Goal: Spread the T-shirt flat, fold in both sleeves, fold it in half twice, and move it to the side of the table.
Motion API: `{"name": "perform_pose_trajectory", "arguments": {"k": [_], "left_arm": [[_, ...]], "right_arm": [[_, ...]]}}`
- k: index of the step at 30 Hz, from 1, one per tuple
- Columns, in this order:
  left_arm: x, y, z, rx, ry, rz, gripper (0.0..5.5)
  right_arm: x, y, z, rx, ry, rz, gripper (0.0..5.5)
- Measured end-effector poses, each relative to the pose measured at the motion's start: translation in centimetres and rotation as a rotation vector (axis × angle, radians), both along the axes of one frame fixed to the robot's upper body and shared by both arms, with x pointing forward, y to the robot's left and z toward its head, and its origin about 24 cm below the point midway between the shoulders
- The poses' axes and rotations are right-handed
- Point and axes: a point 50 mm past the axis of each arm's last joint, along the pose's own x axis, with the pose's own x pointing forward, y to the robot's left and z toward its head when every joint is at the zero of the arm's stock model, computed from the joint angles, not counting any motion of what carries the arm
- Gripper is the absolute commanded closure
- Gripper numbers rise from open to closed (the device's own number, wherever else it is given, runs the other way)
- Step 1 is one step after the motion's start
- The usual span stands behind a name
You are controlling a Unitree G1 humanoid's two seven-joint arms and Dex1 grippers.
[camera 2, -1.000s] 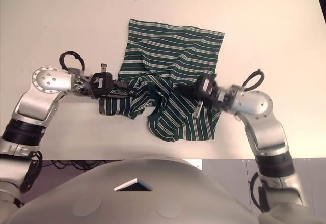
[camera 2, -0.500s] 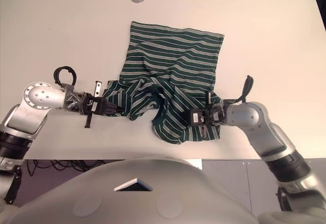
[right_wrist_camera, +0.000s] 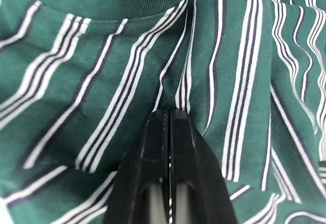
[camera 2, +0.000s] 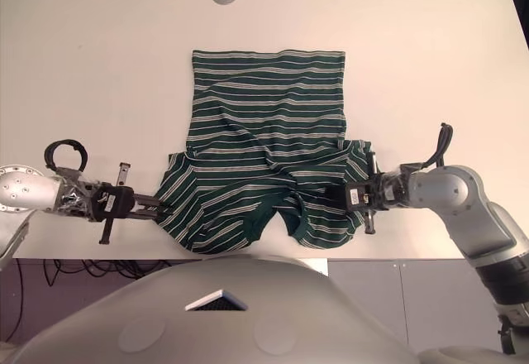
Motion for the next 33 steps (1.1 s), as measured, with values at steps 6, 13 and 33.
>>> {"name": "perform_pose_trajectory", "arguments": {"k": [6,13,33], "left_arm": [[0.5,0.0,1.5,-0.149,0.008,0.024,4.56],[5.7,-1.6,2.5,-0.251,-0.142,0.249,4.56],[17.0,-7.0,-4.9,0.124,-0.527,0.374,5.48]], "right_arm": [[-1.3,-0.7,0.4,0.067,0.134,-0.015,5.5],[0.7,-0.3,4.1,0.282,0.051,-0.101,5.5],[14.6,3.2,-3.8,0.096,-0.414,-0.629,5.5]]}}
